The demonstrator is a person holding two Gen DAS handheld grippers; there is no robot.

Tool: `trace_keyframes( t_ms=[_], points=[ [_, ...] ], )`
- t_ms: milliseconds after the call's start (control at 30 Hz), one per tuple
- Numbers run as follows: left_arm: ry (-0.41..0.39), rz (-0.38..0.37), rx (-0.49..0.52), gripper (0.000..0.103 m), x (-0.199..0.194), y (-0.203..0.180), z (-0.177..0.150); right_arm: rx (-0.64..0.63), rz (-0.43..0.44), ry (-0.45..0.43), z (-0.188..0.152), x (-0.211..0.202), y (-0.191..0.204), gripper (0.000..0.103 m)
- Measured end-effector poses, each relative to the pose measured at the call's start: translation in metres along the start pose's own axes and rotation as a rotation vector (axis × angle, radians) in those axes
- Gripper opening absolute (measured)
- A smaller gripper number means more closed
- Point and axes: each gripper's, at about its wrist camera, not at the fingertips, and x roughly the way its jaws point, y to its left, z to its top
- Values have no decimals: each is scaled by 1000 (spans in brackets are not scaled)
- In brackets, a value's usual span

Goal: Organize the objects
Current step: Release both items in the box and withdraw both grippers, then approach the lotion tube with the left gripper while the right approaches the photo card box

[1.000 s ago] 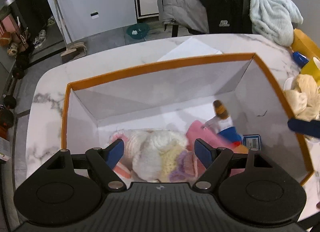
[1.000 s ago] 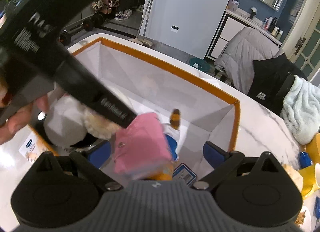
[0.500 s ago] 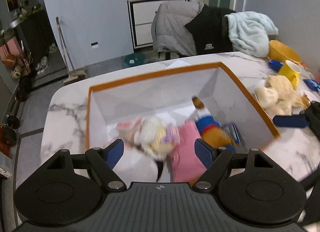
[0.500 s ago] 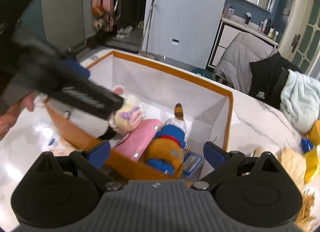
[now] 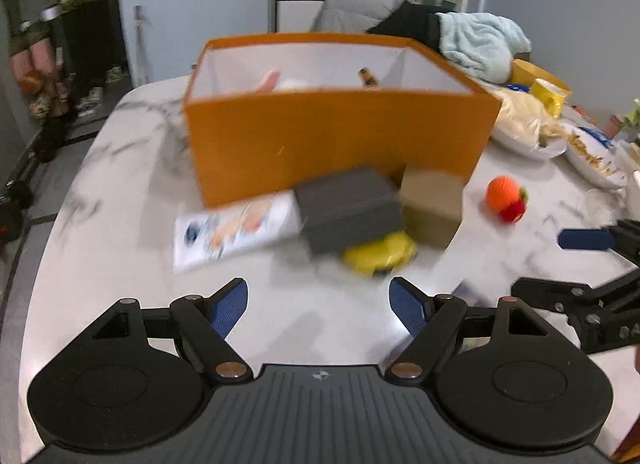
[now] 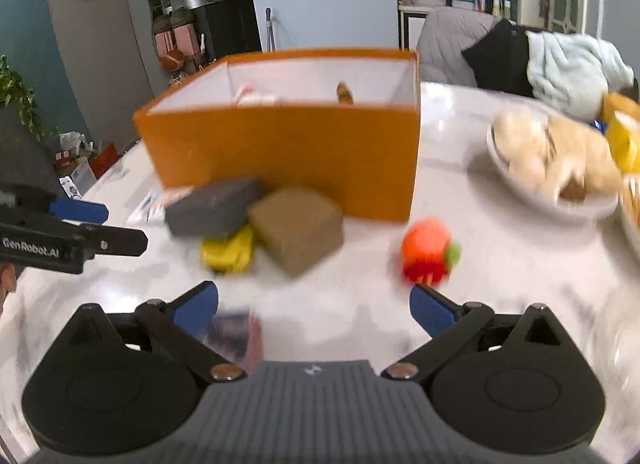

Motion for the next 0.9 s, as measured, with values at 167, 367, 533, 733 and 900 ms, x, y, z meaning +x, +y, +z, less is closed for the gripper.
trace_keyframes(
  t_ms=[167, 367, 533, 733, 900],
  points=[
    [-26, 31, 27, 92, 3, 11, -19, -72, 39, -9, -21, 11, 38, 102],
    [-73, 56, 109, 92, 22, 32, -8, -170, -18, -33, -34, 28, 74, 102],
    [-86, -2, 172, 92, 46, 56, 11, -180, -4, -16, -37, 37, 77, 102],
    [-23, -86, 210, 96, 76, 74, 35, -149, 15, 22, -40, 49, 67, 102],
    [35, -194, 247, 101, 90, 73, 44, -140, 34, 28, -40, 54, 64, 102]
  ],
)
